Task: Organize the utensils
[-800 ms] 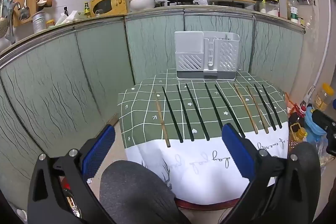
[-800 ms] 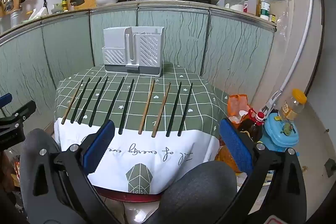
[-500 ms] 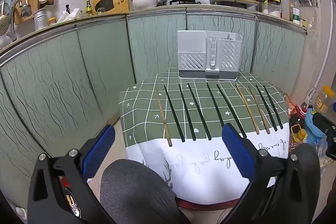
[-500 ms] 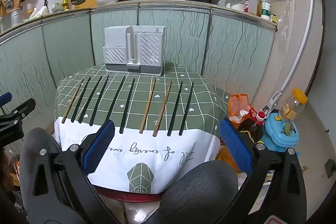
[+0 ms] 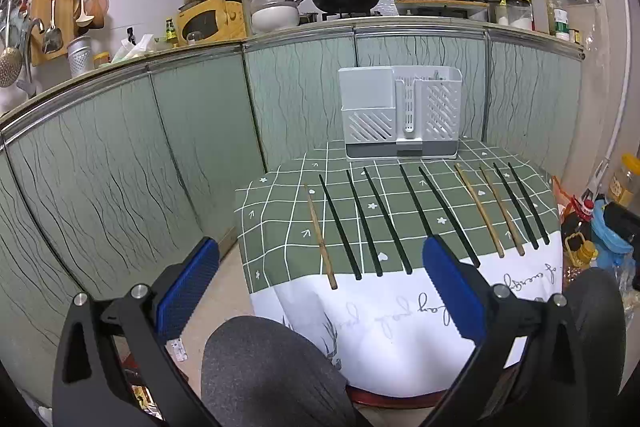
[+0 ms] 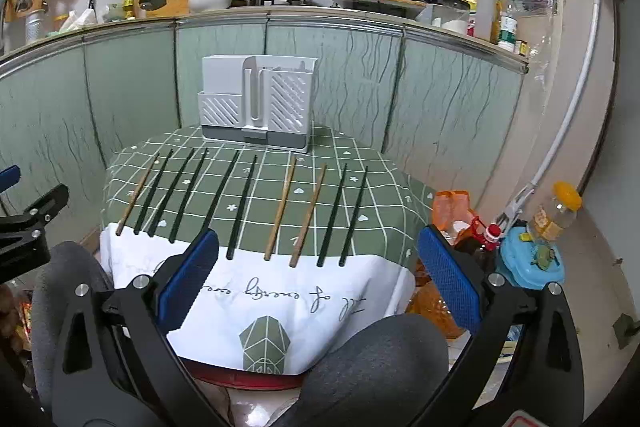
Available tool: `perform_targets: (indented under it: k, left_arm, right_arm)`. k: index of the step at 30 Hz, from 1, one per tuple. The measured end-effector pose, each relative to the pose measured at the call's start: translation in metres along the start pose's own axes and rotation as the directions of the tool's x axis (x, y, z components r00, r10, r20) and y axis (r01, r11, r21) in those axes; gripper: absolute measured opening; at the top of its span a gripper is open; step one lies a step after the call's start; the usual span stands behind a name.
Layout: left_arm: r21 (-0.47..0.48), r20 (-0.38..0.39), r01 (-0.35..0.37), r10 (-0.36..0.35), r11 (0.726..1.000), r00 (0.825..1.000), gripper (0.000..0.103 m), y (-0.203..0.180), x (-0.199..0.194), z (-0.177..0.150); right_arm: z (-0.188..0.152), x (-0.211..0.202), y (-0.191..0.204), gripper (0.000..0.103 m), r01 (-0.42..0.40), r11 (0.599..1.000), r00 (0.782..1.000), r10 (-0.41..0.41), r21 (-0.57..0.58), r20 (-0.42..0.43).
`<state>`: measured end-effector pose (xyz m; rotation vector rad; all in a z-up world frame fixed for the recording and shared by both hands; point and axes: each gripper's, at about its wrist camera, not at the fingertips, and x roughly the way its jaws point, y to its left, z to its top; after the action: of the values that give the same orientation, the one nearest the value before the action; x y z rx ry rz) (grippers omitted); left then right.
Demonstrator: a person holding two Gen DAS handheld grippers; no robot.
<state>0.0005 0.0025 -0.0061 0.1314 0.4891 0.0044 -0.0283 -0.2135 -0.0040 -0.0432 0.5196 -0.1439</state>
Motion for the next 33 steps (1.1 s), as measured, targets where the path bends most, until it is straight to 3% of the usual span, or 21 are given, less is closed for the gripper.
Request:
perform_targets:
  k: [7,22,33]
  left_arm:
    - [0.053,-0.021,0.022,-0.021,0.998,1.000,0.099,-0.006,0.006,-0.006]
    - [0.119,-0.038,0.042,-0.037,0.992,0.999,0.099,-0.016,0.008,-0.010]
    - [0.063,-0.020,0.108,-0.107,0.992,0.994,0.099,-0.010,0.002,-0.006]
  right_arm:
    - [0.000,0.002,0.000,0.095,0.023,1.000,1.000,-0.023,-0.020,0.003]
    - [-0.001,0.004,0.000,0.095,-0.009,0.999,1.000,0.009,-0.047,-0.006]
    - [-0.003,0.006,-0.005,0.095,-0.047,0.999,0.999,0.047,-0.023,-0.027]
